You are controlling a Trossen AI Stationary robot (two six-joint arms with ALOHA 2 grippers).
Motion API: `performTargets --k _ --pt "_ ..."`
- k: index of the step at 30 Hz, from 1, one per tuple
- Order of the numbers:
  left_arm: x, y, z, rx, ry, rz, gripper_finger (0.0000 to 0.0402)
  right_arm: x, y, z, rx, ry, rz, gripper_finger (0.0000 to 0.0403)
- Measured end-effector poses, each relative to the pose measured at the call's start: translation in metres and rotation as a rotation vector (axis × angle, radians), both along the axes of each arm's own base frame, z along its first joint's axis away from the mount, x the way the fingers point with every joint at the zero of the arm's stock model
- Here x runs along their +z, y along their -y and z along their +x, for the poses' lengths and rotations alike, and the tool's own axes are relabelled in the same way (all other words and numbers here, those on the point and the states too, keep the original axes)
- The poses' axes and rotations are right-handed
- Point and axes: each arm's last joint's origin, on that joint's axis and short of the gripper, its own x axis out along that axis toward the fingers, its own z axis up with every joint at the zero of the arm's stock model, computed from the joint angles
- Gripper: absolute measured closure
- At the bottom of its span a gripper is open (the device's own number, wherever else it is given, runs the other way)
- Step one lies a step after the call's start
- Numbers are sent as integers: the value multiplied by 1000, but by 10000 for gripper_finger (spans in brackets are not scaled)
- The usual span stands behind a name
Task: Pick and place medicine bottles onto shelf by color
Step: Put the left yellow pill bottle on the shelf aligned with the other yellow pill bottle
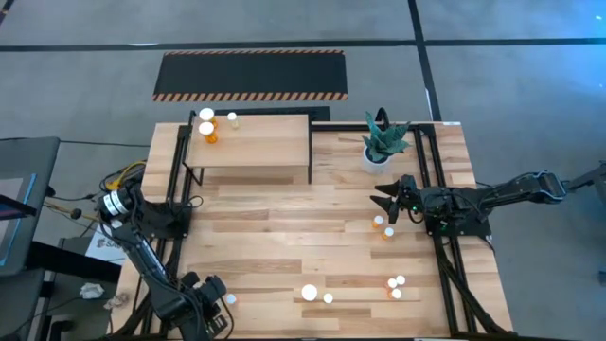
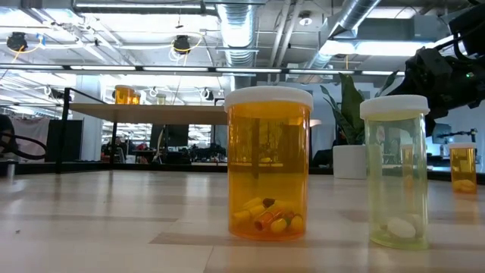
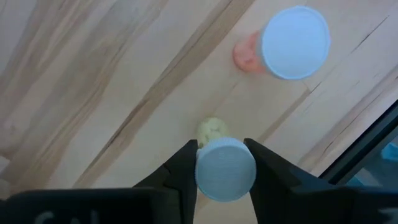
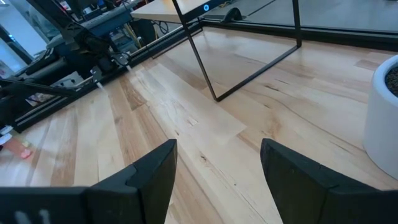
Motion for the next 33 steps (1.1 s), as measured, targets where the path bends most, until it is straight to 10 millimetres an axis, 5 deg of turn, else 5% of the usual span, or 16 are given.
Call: performTargets --k 8,20,33 --pt "17 -20 10 -30 6 16 297 0 0 0 0 0 0 147" --pt "70 -88 23 -76 61 112 300 0 0 0 0 0 0 147" --pt "111 -204 58 -34 184 126 301 0 0 0 0 0 0 147"
